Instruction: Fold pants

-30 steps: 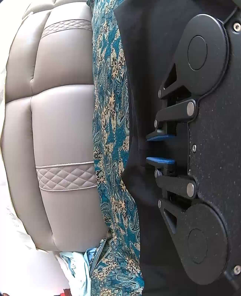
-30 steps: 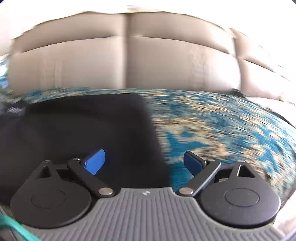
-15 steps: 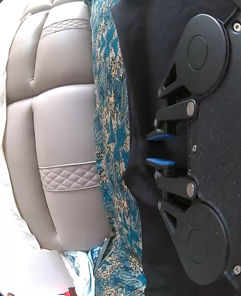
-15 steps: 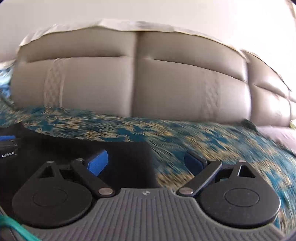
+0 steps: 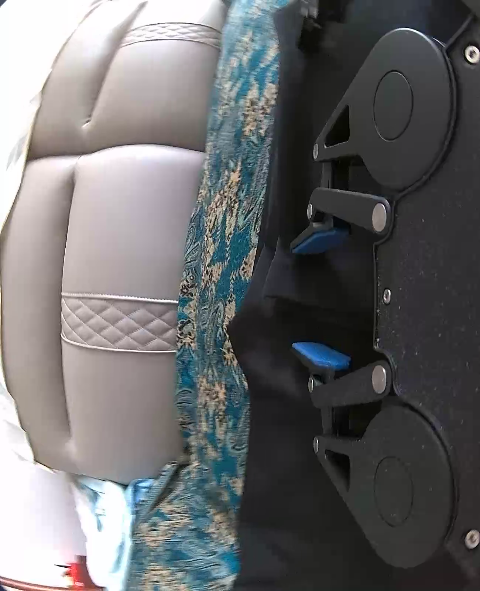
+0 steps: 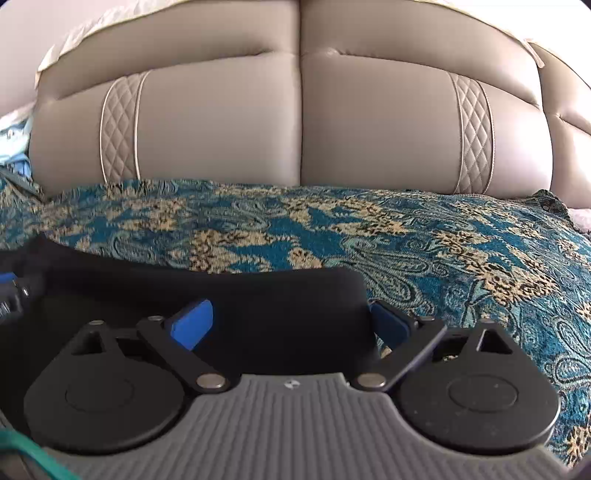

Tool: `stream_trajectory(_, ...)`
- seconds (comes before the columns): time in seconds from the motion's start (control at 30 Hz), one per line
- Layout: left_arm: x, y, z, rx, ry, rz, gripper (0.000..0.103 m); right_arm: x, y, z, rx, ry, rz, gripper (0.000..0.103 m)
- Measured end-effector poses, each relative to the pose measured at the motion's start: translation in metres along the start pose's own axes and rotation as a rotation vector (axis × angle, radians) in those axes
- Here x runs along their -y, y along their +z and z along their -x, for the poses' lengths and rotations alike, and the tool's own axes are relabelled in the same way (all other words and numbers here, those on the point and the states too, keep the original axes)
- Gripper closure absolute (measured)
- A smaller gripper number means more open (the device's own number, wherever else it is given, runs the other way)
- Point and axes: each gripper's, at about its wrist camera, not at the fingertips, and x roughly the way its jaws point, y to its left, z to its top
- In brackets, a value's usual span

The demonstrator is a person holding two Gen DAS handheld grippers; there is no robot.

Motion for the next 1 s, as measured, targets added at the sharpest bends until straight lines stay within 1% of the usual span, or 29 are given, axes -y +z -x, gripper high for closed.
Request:
stream_trajectory(0.13,0.007,-0.001,-0.001,0.007,0.031,-0.040,0.051,0.001,-0.003,-0.003,-0.003,0.009,-0.022,0.000)
stream_trajectory(0.3,0.009,0.000,-0.001,0.003,0.029,-0.030,0.049,0.000,-0.005,-0.002,0.007,0.004,-0.028,0.000)
stream_trajectory(0.4,0.011,0.000,-0.001,0.002,0.052,-0.038,0.044,0.001,-0.006,-0.002,0.011,0.004,-0.034,0.000)
stream_trajectory(0.5,0.008,0.003,-0.002,-0.013,0.064,-0.033,0.037,-0.001,-0.007,-0.002,0.014,-0.003,-0.033,0.000)
stream_trajectory(0.53,0.007,0.005,-0.001,-0.021,0.071,-0.038,0.032,-0.001,-0.007,-0.001,0.015,-0.006,-0.033,0.000)
stream_trajectory(0.57,0.006,0.007,0.000,-0.028,0.076,-0.048,0.030,-0.002,-0.006,-0.001,0.016,-0.010,-0.036,0.000)
stream_trajectory(0.63,0.005,0.009,0.005,-0.040,0.082,-0.078,0.029,-0.005,-0.006,0.001,0.027,-0.029,-0.045,0.000)
stream_trajectory(0.7,0.000,0.010,0.015,-0.037,0.085,-0.102,0.025,-0.010,-0.006,0.006,0.058,-0.042,-0.063,0.000)
stream_trajectory(0.77,-0.008,0.013,0.023,-0.034,0.081,-0.098,0.016,-0.017,-0.006,0.014,0.101,-0.018,-0.081,0.000)
stream_trajectory(0.9,-0.031,0.020,0.037,-0.058,0.068,-0.048,0.013,-0.032,-0.001,0.029,0.139,0.056,-0.104,0.000)
stream_trajectory(1.0,-0.045,0.021,0.045,-0.069,0.088,-0.044,0.012,-0.050,0.001,0.039,0.156,0.126,-0.086,0.000)
